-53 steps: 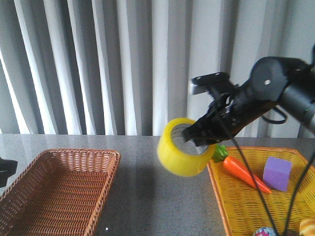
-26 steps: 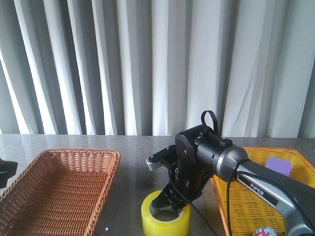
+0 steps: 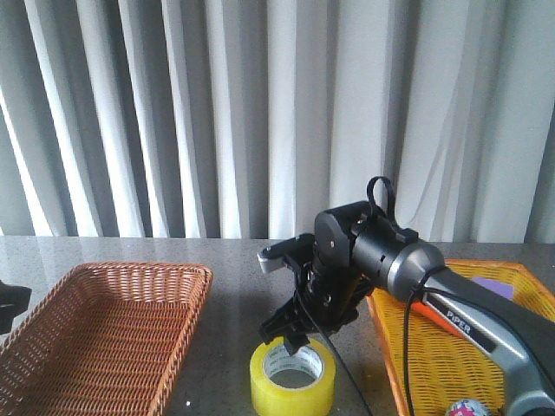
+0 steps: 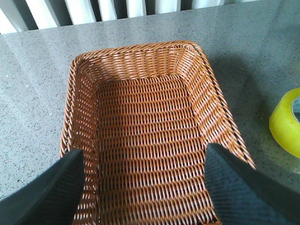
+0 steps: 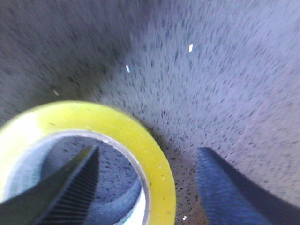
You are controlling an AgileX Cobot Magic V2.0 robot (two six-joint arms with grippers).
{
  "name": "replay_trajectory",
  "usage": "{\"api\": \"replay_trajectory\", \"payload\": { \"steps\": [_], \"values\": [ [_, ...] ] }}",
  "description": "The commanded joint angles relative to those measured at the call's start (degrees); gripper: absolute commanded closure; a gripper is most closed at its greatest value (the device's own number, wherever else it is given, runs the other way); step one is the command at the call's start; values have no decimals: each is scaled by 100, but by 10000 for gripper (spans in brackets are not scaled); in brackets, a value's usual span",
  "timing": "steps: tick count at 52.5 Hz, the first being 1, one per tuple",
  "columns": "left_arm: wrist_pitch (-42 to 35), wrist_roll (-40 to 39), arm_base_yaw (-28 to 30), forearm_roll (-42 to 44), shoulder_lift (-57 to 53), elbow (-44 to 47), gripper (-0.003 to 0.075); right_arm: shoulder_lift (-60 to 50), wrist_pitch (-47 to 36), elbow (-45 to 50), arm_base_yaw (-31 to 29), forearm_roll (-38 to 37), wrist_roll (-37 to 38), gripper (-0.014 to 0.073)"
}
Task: Transfer tape with both arms
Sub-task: 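Open the right gripper and raise it away from the tape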
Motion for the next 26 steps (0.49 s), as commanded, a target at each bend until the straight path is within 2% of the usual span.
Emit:
{"api": "replay_trajectory", "payload": {
  "steps": [1, 6, 15, 26],
  "values": [
    [-266, -37, -13, -65, -85, -142, 197, -749, -292, -330, -45, -35, 129, 24],
    [-244, -37, -13, -65, -85, -142, 197, -1176, -347, -361, -45, -334, 207, 8],
    [-249, -37, -13, -65, -85, -142, 197, -1999, -204, -361, -84, -1360, 710, 18],
    [-256, -48, -16, -178, -85, -142, 197, -3070, -127, -340, -601, -1423, 896, 78]
  ]
}}
